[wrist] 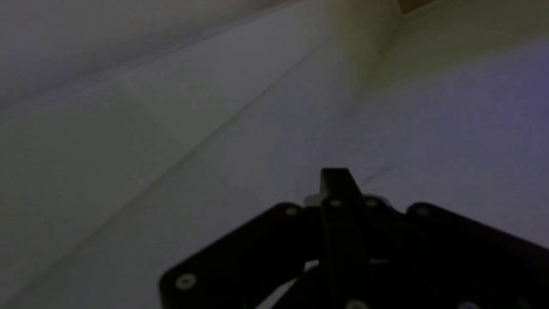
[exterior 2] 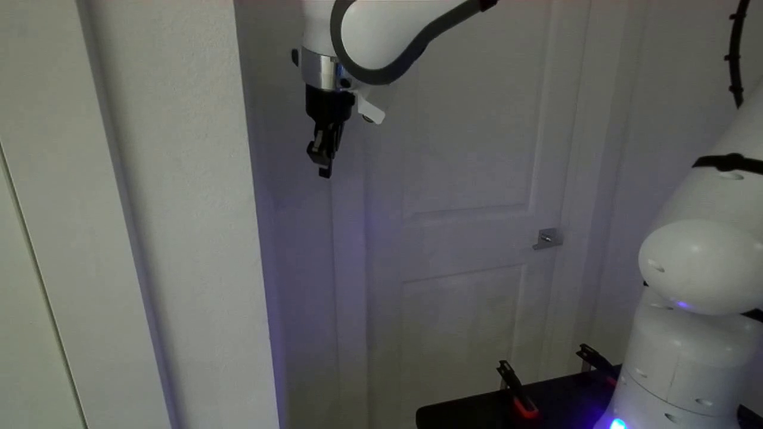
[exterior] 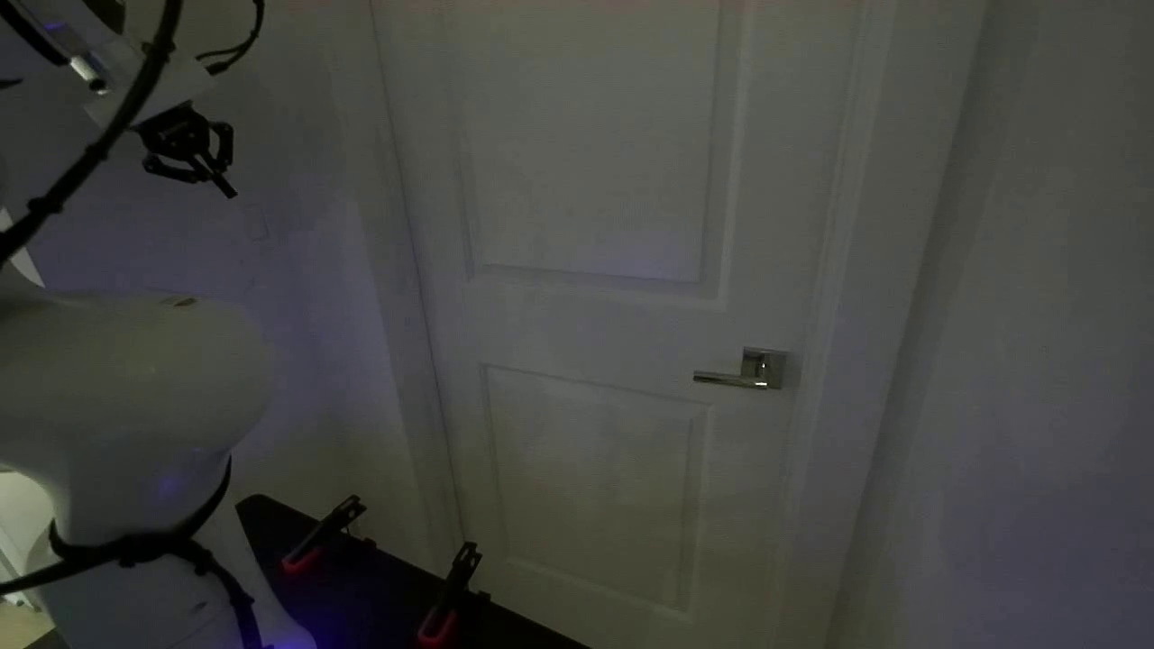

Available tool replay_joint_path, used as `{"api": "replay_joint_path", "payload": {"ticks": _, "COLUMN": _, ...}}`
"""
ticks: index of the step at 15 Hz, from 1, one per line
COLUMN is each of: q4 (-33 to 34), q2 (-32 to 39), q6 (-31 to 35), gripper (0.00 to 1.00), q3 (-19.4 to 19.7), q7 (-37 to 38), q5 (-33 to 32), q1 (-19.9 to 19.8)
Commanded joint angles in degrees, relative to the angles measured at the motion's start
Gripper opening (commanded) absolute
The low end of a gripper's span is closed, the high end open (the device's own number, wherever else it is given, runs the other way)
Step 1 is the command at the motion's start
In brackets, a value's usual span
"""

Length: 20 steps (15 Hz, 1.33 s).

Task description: Switch the light on then off again.

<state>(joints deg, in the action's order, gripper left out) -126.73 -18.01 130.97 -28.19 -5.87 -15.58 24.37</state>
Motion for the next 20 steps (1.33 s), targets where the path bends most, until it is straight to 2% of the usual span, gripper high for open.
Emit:
{"api": "replay_joint_path", "payload": {"ticks": 1, "q4": -2.44, "q2": 1.10, "q6": 8.28, "gripper": 0.00, "q3": -0.86, "q7": 5.56, "q5": -3.95, "q1": -1.17}}
{"api": "replay_joint_path", "payload": {"ticks": 5, "q4": -4.34, "q2": 2.53, "q6": 15.05, "gripper": 0.00, "q3": -1.85, "q7": 11.05, "q5": -9.35, "q1": -2.70}}
{"api": "replay_joint_path", "payload": {"ticks": 13, "q4": -6.26, "q2": 4.87, "q6": 27.45, "gripper": 0.00, "q3": -4.42, "q7": 27.29, "q5": -23.93, "q1": -8.22}}
{"api": "replay_joint_path", "payload": {"ticks": 20, "q4": -4.39, "q2": 8.91, "q6": 32.41, "gripper": 0.00, "q3": -5.79, "q7": 37.68, "q5": -35.89, "q1": -11.66}}
